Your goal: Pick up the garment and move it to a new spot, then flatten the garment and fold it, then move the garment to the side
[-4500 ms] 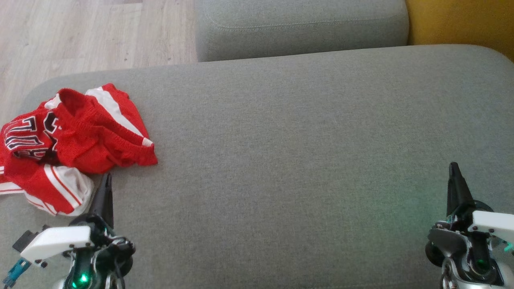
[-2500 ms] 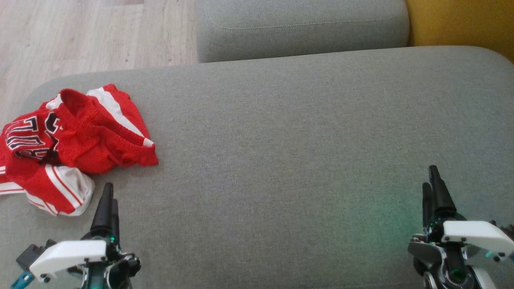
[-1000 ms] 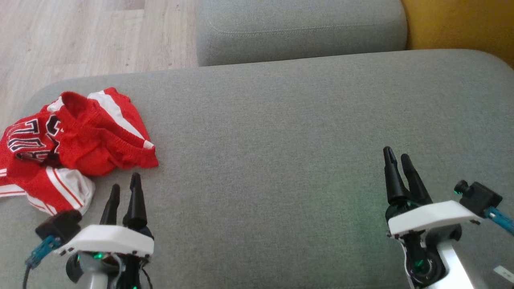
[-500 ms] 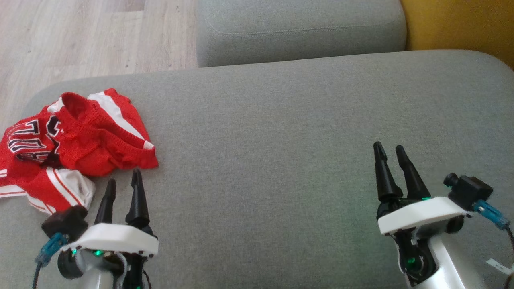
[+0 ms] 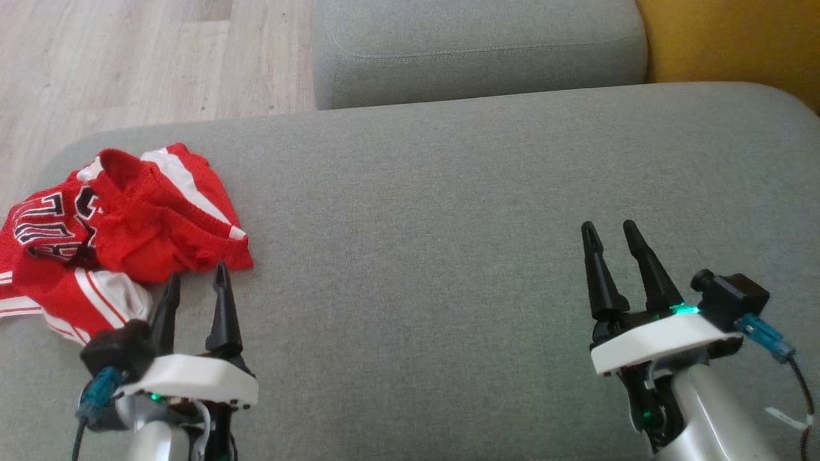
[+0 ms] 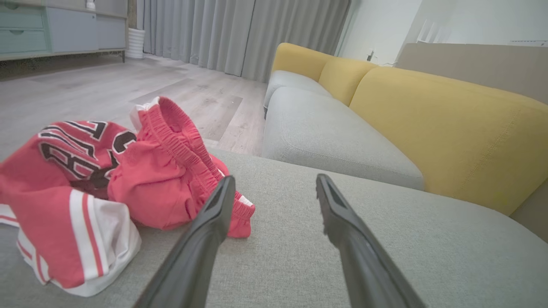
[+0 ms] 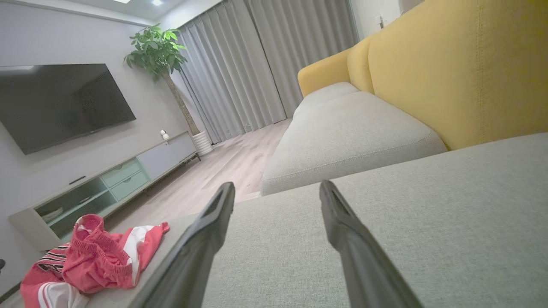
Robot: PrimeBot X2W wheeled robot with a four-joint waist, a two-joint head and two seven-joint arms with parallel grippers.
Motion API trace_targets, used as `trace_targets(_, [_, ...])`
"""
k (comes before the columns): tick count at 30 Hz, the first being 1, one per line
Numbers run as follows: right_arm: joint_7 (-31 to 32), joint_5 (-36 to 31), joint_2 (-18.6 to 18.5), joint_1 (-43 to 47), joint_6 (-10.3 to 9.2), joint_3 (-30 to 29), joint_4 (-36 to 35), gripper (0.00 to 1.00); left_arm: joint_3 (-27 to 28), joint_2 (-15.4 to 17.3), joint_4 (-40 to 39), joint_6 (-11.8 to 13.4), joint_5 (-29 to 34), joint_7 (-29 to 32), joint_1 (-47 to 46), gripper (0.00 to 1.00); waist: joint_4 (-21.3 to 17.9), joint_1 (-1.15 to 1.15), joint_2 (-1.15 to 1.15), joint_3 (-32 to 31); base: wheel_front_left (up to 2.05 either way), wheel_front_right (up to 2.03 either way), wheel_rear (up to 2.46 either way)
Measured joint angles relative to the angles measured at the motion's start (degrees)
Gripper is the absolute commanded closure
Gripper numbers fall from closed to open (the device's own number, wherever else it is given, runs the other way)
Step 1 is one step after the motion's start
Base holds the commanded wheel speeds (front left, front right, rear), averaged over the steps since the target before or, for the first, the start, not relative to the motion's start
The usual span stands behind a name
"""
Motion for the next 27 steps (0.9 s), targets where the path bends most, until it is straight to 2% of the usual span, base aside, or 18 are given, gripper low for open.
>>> trace_targets(20, [-3.2, -12.9, 0.0, -1.3, 0.00, 1.4, 0.3, 0.00, -1.4, 0.0, -1.8, 1.0, 13.6, -3.4, -0.8, 0.00, -0.2, 0.00, 0.00, -0.1, 0.00, 0.00, 0.00])
trace_targets(27, [-3.4, -13.2, 0.1, -1.3, 0.00, 1.4, 0.7, 0.00, -1.4, 0.0, -1.8, 1.0, 14.1, -3.5, -0.8, 0.00, -0.2, 0.00, 0.00, -0.1, 0.00, 0.00, 0.00])
